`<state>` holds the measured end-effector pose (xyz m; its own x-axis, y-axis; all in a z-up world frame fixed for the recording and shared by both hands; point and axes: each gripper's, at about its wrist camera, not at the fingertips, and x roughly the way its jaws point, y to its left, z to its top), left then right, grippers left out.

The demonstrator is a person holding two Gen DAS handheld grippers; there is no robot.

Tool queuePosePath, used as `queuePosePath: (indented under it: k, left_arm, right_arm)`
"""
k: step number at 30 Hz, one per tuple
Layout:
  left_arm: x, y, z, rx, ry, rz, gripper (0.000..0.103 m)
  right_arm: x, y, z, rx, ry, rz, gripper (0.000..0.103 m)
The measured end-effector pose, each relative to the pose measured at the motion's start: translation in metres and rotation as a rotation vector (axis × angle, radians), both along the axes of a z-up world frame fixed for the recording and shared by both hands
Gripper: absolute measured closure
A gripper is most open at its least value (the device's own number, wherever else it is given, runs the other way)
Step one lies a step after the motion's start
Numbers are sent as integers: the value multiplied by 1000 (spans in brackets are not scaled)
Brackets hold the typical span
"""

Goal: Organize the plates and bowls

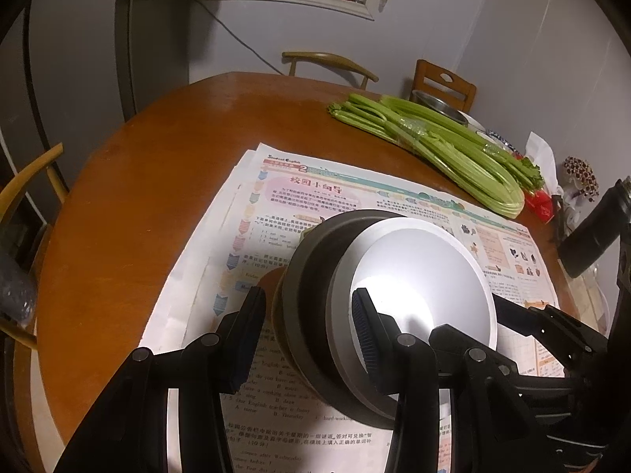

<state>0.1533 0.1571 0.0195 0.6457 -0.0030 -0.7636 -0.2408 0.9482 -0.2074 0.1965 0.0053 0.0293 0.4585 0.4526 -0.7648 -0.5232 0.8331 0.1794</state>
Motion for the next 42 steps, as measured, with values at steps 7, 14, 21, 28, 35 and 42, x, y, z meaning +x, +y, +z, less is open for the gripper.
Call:
queuePosePath:
  k: [7,14,21,28,35,42]
  left_arm:
    - [-7,0,7,14,-17,6,56]
    - [-13,0,18,34,-41,25,56]
    - [-19,-3,29,50,-63,38,56]
    - [-40,-21,41,96,-102,47,55]
    - [-74,-53,36,137,-114,67,53]
    - [-105,-75,19,144,-87,93,48]
  right_arm:
    - [-2,-3,1,-6,-13,-9,35]
    - [-4,-6,6,-2,-28,-16,35]
    - [-6,-10,13,2,-47,-25,35]
    - [-20,-26,29,32,-99,-39,35]
    - [-48,-49,38,43,-157,-37,35]
    - [-75,-75,39,27,-192,-49,35]
